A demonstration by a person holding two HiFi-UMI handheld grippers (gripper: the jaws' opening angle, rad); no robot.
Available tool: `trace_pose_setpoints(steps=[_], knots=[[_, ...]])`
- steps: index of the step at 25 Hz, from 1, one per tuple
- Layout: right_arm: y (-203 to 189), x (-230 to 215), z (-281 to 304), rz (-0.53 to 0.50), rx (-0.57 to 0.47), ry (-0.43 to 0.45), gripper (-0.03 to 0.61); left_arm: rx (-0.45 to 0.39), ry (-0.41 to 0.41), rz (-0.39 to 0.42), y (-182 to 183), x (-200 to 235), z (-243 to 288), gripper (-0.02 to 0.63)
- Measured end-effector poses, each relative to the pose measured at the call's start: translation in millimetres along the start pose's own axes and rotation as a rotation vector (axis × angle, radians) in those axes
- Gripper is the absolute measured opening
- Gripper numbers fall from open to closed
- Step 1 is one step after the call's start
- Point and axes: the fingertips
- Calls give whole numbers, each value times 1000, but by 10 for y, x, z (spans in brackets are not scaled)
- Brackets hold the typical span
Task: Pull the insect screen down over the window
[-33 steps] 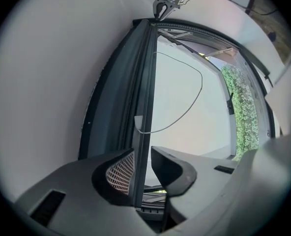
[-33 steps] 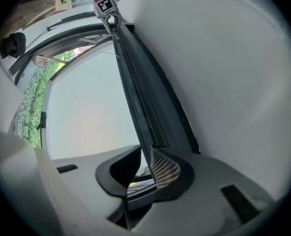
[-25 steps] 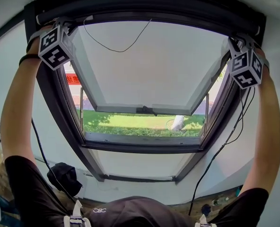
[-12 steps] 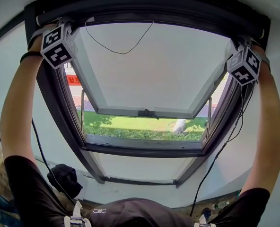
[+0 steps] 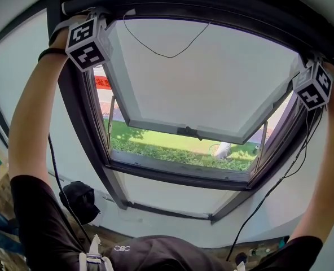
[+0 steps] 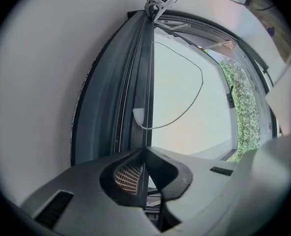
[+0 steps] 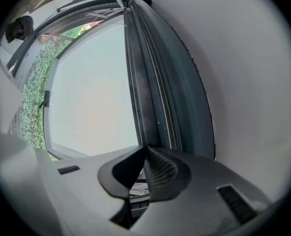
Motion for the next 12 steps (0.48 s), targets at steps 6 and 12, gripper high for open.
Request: trace_pose_setpoints(steps=[6, 12], knots=[[-47, 252, -52, -16, 14, 78, 32, 9, -43, 22, -6, -249, -49, 17], [-172, 666, -132, -11, -14, 87, 32, 6, -31, 26, -3, -697, -89, 17]])
Point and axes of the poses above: the fingertips, and each gripper's own axes: z forward along the fingers, x to its left, y out of its top, and after that the axes turned 5 degrees about z, right-handed
